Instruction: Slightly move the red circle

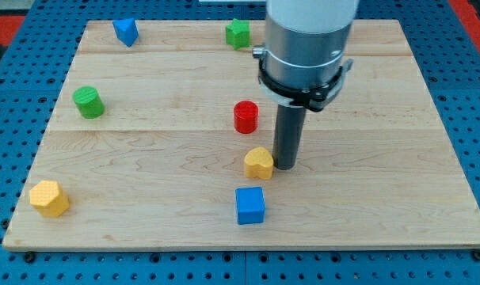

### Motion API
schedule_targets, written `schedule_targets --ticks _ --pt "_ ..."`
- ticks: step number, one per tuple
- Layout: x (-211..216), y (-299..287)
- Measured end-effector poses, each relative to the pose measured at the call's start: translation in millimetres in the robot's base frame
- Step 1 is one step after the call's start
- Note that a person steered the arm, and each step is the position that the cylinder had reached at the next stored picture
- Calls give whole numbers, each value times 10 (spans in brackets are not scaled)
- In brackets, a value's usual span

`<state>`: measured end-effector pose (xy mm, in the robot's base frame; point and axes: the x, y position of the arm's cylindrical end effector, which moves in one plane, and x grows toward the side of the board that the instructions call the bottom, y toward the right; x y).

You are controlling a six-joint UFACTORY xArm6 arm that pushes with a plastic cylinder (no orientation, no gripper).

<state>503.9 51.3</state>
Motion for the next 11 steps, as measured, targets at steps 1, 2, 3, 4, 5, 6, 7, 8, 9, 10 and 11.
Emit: schedule_targets --ticks 1,2,3,4,5,6,7,8,9,10,11 --pt "-2 25" --pt "-2 -146" --pt "-2 -293" --pt "-40 -376" --pt "-528 -340" --pt "-1119 245" --pt "-1472 122" --pt "-1319 -226" --pt "-1246 -436" --pt "-1239 -557" --pt "-1170 -659"
